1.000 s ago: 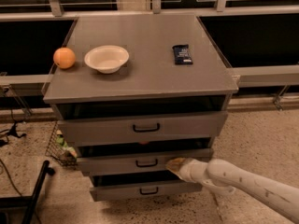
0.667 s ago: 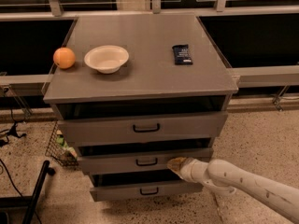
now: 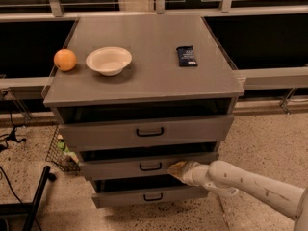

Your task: Close middle drawer

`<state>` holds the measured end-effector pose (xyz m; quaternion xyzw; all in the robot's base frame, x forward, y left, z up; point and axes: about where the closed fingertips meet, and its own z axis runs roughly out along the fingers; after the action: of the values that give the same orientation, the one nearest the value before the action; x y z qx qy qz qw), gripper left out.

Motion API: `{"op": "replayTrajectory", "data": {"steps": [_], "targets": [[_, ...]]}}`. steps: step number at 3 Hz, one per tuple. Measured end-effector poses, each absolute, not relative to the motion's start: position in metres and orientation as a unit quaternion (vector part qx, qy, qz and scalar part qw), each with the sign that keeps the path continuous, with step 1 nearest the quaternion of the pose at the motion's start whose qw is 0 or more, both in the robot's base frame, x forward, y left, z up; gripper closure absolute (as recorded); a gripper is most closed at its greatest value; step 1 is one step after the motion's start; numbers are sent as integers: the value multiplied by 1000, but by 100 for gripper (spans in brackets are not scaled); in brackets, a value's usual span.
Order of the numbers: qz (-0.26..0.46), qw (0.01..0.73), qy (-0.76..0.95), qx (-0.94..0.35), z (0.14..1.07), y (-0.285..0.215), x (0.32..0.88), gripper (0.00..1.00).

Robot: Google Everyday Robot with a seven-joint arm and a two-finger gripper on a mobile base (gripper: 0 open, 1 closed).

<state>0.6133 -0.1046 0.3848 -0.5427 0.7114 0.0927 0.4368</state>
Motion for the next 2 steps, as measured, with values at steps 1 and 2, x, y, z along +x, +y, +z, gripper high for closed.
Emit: {"op": "replayTrajectory", "data": {"steps": [1,2], "targets": [[129,404,717,-553,386,-91,599,100],[177,354,729,-559,390,-86,567,100]]}}
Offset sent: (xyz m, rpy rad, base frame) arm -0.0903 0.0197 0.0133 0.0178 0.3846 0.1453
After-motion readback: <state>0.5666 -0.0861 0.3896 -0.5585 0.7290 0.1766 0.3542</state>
